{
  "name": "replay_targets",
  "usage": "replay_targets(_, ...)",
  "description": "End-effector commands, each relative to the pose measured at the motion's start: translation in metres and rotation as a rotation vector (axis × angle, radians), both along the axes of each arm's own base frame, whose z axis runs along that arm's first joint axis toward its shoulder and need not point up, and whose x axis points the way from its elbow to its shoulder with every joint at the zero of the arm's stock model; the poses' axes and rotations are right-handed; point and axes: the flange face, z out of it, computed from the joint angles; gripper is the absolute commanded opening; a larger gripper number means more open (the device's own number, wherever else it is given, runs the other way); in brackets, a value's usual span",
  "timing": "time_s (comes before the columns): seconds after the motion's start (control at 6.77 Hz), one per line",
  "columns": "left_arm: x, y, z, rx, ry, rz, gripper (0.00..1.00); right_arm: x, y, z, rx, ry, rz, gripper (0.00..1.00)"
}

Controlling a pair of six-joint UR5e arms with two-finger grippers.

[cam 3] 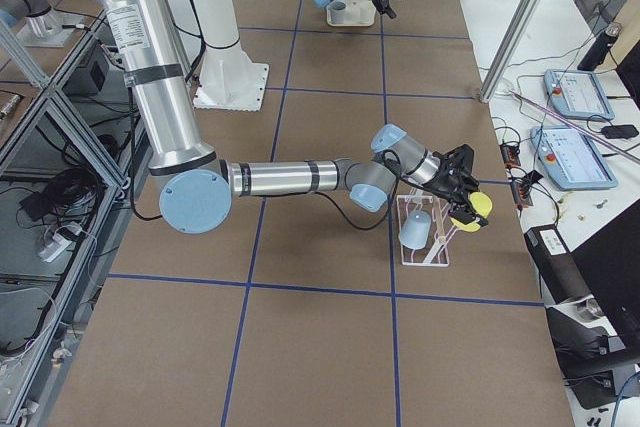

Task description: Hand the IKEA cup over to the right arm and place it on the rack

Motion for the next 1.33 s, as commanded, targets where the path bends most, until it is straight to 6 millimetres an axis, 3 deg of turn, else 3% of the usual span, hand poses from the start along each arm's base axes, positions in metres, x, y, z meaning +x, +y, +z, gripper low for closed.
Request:
replay_targets(0.0,0.001,0.000,0.001,-0.001,-0.003,0.001,0.99,-0.006,0.000,0.007,-0.014,0.008,-0.007,0.00)
replay_targets(0.44,0.002,0.001,0.001,-0.001,0.000,0.002,0.99,-0.014,-0.004,0.017,-0.027,0.030,-0.001,0.00)
replay_targets(0.74,0.002,0.001,0.001,-0.002,-0.002,0.002,0.99,-0.013,-0.004,0.016,-0.022,0.034,0.008,0.99)
replay_targets(1.18,0.002,0.001,0.001,-0.003,-0.003,0.002,0.99,-0.012,-0.002,0.010,0.019,0.005,0.002,1.00)
